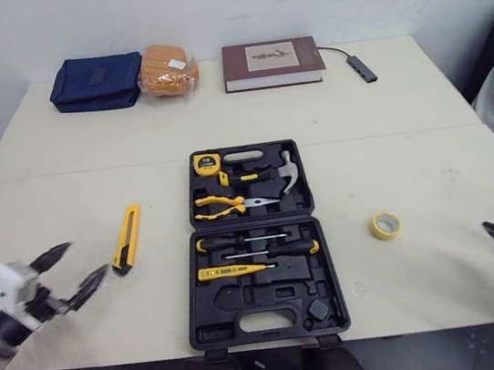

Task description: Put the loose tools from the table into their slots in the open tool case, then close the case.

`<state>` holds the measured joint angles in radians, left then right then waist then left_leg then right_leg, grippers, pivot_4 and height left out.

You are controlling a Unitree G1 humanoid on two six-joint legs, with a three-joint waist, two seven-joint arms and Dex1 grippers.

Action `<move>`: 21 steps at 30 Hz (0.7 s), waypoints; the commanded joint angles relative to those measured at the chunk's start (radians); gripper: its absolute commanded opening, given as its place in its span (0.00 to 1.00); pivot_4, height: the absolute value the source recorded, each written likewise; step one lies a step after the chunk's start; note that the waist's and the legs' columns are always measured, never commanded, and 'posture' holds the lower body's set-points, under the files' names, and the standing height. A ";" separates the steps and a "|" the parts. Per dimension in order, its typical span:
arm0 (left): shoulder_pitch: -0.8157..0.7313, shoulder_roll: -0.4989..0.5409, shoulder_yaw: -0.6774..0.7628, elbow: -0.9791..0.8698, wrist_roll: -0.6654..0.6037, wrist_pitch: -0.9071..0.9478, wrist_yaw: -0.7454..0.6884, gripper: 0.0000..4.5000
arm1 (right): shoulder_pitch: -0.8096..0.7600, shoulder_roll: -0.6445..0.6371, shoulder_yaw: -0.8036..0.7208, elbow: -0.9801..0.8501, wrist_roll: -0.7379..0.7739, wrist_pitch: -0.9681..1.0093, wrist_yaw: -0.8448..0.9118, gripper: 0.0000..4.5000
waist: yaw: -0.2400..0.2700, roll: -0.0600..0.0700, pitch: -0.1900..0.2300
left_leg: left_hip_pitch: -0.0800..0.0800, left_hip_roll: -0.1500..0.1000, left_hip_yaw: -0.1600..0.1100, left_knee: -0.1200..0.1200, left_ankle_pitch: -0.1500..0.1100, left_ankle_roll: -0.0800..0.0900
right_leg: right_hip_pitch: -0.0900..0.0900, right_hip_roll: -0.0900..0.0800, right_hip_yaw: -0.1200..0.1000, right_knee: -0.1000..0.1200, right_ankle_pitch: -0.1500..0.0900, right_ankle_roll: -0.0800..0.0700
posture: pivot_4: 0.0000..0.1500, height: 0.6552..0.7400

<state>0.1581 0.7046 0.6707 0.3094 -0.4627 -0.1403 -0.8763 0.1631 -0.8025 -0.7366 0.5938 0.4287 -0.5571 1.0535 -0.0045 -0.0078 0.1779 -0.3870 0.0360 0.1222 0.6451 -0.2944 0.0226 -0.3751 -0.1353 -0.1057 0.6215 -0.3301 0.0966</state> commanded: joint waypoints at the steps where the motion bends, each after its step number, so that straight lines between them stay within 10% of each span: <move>1: 0.024 0.020 0.122 0.125 0.004 -0.075 0.084 0.97 | 0.029 -0.004 -0.062 0.105 -0.015 -0.063 -0.097 1.00 | -0.001 0.000 0.000 | 0.000 0.001 0.000 0.000 0.000 -0.001 | 0.000 0.000 0.000 0.000 0.000 -0.001 | 1.00 1.00; 8: 0.058 0.054 0.253 0.323 0.004 -0.096 0.261 0.97 | 0.109 -0.006 -0.091 0.257 -0.026 -0.135 -0.219 1.00 | -0.004 0.000 0.000 | 0.001 0.002 0.000 -0.001 -0.001 -0.001 | 0.000 -0.001 0.001 0.000 -0.001 -0.001 | 1.00 1.00; 21: -0.014 -0.030 0.140 0.082 -0.048 0.081 0.320 0.97 | -0.003 0.034 0.037 0.147 0.031 -0.113 -0.141 1.00 | -0.023 0.001 0.000 | 0.001 0.002 0.000 -0.002 -0.001 -0.002 | 0.000 -0.001 0.001 0.000 -0.001 -0.002 | 1.00 1.00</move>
<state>0.1471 0.6782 0.8213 0.4844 -0.4804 -0.1039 -0.5763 0.1703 -0.7793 -0.7130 0.8220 0.4101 -0.6881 0.8749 -0.0273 -0.0069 0.1774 -0.3865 0.0377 0.1220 0.6436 -0.2955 0.0206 -0.3754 -0.1364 -0.1050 0.6218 -0.3309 0.0950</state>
